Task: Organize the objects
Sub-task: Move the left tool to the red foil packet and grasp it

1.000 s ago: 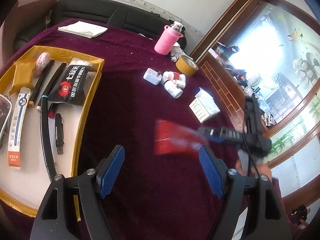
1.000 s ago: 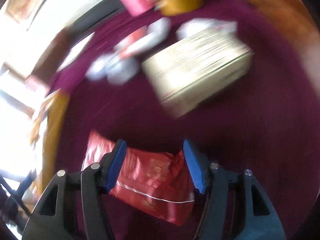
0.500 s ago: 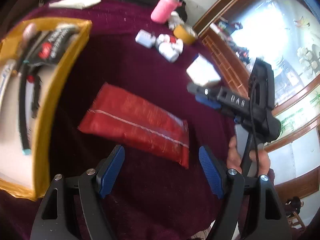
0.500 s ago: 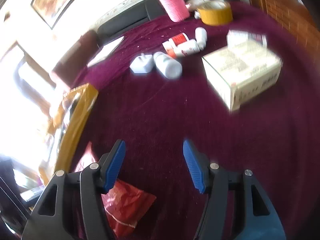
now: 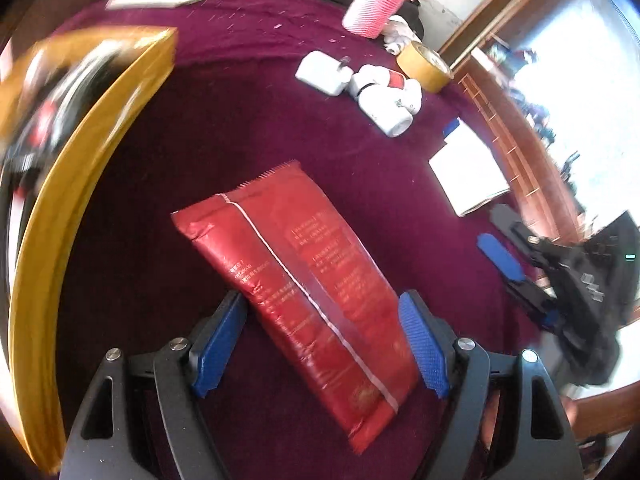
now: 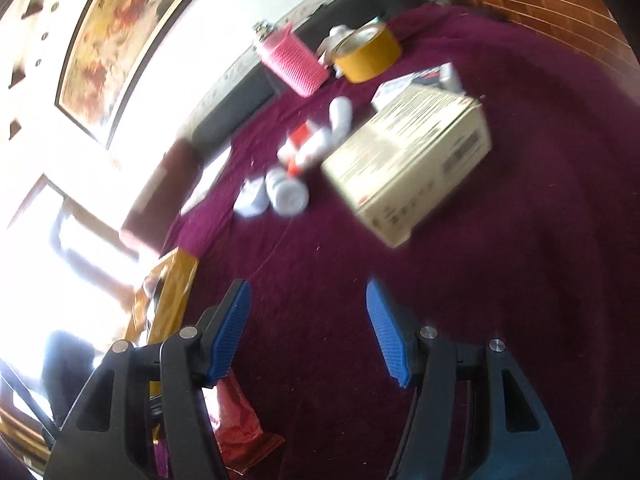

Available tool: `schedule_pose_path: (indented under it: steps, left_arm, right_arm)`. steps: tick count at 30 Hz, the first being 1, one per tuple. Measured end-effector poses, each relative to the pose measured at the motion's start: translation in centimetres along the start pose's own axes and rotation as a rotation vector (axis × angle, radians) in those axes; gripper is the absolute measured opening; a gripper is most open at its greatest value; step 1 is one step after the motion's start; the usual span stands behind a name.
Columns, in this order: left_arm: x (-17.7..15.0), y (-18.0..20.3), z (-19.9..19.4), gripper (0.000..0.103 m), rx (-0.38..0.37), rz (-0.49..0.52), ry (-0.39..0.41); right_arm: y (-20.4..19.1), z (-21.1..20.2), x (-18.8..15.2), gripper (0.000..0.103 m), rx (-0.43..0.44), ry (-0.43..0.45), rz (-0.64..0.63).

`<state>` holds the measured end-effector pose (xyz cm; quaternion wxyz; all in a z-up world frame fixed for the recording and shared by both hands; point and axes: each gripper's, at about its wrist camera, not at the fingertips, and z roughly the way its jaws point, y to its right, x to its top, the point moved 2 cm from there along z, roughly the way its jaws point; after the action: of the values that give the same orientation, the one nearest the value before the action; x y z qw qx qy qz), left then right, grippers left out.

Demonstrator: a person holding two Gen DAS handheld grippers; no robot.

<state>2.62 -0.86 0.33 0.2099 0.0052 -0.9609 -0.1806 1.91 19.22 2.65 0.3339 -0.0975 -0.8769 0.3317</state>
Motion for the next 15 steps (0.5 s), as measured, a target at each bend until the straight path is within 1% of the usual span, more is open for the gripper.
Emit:
schedule_pose_path:
  steps: [4, 7, 10, 11, 12, 14, 15]
  left_arm:
    - [0.7, 2.8, 1.7, 0.072, 0.08, 0.112, 0.02]
    - [0.8, 4.5, 2.9, 0.072, 0.165, 0.204, 0.054]
    - [0.1, 5.8, 3.8, 0.073, 0.244, 0.312, 0.1]
    - [-0.1, 5.9, 3.7, 0.072, 0.245, 0.332, 0.123]
    - [-0.1, 5.9, 3.8, 0.069, 0.236, 0.335, 0.127]
    - [-0.1, 5.4, 3.3, 0.057, 0.208, 0.343, 0.137]
    - [-0.2, 5.0, 2.7, 0.049, 0.185, 0.339, 0.132]
  right_arm:
    - [0.7, -1.2, 0.4, 0.059, -0.015, 0.053, 0.025]
    - [1.6, -1.9, 0.7, 0.059, -0.027, 0.083, 0.064]
    - [2.3, -1.9, 0.9, 0.059, -0.018, 0.08, 0.101]
    - [2.4, -1.8, 0.9, 0.059, -0.02, 0.077, 0.106]
    - [2.5, -1.8, 0.9, 0.059, -0.025, 0.072, 0.109]
    - [2.5, -1.7, 0.8, 0.059, -0.03, 0.064, 0.108]
    - [2.4, -1.7, 0.8, 0.059, -0.039, 0.061, 0.104]
